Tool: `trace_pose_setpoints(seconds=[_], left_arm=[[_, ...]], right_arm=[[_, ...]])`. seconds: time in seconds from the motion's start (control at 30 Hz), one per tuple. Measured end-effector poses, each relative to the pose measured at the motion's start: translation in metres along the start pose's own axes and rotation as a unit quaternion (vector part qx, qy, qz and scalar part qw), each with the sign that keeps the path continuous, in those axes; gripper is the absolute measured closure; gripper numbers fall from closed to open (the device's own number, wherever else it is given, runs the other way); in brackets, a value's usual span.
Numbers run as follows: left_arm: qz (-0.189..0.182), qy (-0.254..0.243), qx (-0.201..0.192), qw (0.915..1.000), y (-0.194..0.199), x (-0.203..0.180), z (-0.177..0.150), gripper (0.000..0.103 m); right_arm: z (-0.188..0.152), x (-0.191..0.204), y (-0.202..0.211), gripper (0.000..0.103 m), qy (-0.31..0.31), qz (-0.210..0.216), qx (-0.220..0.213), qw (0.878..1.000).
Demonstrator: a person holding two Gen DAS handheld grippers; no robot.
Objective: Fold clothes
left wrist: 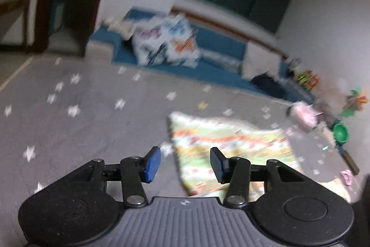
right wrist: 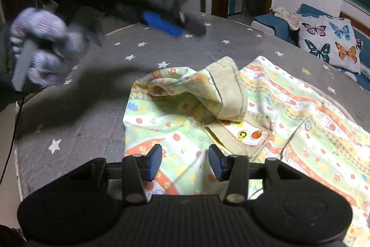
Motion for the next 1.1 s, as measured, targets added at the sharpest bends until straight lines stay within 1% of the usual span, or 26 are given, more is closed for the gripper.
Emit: trace_pose_setpoints(seconds=[0.03, 0.07, 0.13, 0.2, 0.27, 0.33, 0.5, 0.57, 0.67, 0.73, 0.77, 0.8, 0.87, 0.9, 0.93, 0.97, 1.0, 1.03, 1.07, 1.1], left_arm=[[0.008, -0.011, 0.016, 0.9998, -0.009, -0.003, -0.004, 0.053], [0.006, -0.031, 0.031, 0.9990, -0.015, -0.010, -0.012, 0.053], [-0.014, -0.071, 0.051, 0.9961, -0.018, -0.025, -0.028, 0.052], [-0.018, -0.117, 0.061, 0.9910, -0.017, -0.042, -0.045, 0.051], [-0.015, -0.146, 0.064, 0.9871, -0.014, -0.049, -0.056, 0.051], [-0.013, -0.150, 0.061, 0.9867, -0.011, -0.050, -0.059, 0.051], [-0.014, -0.182, 0.045, 0.9822, -0.018, -0.062, -0.047, 0.051], [-0.025, -0.210, 0.053, 0.9760, -0.027, -0.071, -0.044, 0.051], [-0.029, -0.259, 0.078, 0.9622, -0.049, -0.085, -0.049, 0.051], [-0.031, -0.276, 0.100, 0.9554, -0.063, -0.087, -0.055, 0.051], [-0.031, -0.280, 0.108, 0.9533, -0.069, -0.087, -0.057, 0.051], [-0.036, -0.280, 0.109, 0.9530, -0.071, -0.087, -0.057, 0.052], [-0.047, -0.278, 0.109, 0.9532, -0.072, -0.086, -0.056, 0.061], [-0.053, -0.278, 0.106, 0.9533, -0.071, -0.086, -0.057, 0.077], [-0.051, -0.278, 0.099, 0.9542, -0.069, -0.086, -0.058, 0.089], [-0.046, -0.276, 0.089, 0.9558, -0.066, -0.085, -0.059, 0.090], [-0.042, -0.265, 0.079, 0.9601, -0.062, -0.081, -0.058, 0.095], [-0.037, -0.251, 0.070, 0.9647, -0.057, -0.078, -0.056, 0.096], [-0.029, -0.229, 0.055, 0.9715, -0.050, -0.070, -0.053, 0.096], [-0.016, -0.196, 0.031, 0.9799, -0.038, -0.059, -0.048, 0.097]], right_arm=[[0.000, 0.000, 0.001, 0.058, -0.001, -0.001, -0.001, 1.000], [0.000, -0.001, 0.002, 0.058, -0.002, -0.001, -0.002, 1.000], [-0.001, -0.004, 0.007, 0.058, -0.006, -0.006, -0.005, 1.000], [-0.002, -0.009, 0.011, 0.057, -0.012, -0.012, -0.008, 1.000], [-0.005, -0.015, 0.019, 0.053, -0.022, -0.019, -0.011, 1.000], [-0.009, -0.022, 0.027, 0.053, -0.029, -0.027, -0.013, 0.999], [-0.018, -0.035, 0.038, 0.053, -0.043, -0.046, -0.013, 0.998], [-0.022, -0.041, 0.040, 0.053, -0.052, -0.051, -0.012, 0.997], [-0.027, -0.047, 0.040, 0.053, -0.065, -0.055, -0.009, 0.996], [-0.030, -0.050, 0.040, 0.053, -0.071, -0.057, -0.008, 0.996], [-0.031, -0.050, 0.041, 0.053, -0.072, -0.057, -0.008, 0.996], [-0.032, -0.051, 0.041, 0.053, -0.073, -0.057, -0.007, 0.996], [-0.034, -0.052, 0.041, 0.053, -0.076, -0.058, -0.006, 0.995], [-0.035, -0.053, 0.041, 0.053, -0.077, -0.059, -0.006, 0.995], [-0.036, -0.053, 0.041, 0.053, -0.079, -0.060, -0.006, 0.995], [-0.036, -0.053, 0.041, 0.053, -0.081, -0.062, -0.006, 0.995], [-0.037, -0.054, 0.041, 0.053, -0.084, -0.063, -0.006, 0.994], [-0.037, -0.055, 0.041, 0.053, -0.086, -0.065, -0.007, 0.994], [-0.038, -0.056, 0.042, 0.053, -0.089, -0.066, -0.008, 0.994], [-0.038, -0.056, 0.043, 0.053, -0.090, -0.067, -0.009, 0.994]])
Point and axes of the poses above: each gripper's, at about its wrist camera, not at the fingertips, and y roughly against the way its jaws point, x to its left, z to its top, the point moved 1 cm from there along -y, roughly the way its jaws point, and after that the axes turned 2 degrees about -z, right-handed, at the moved point
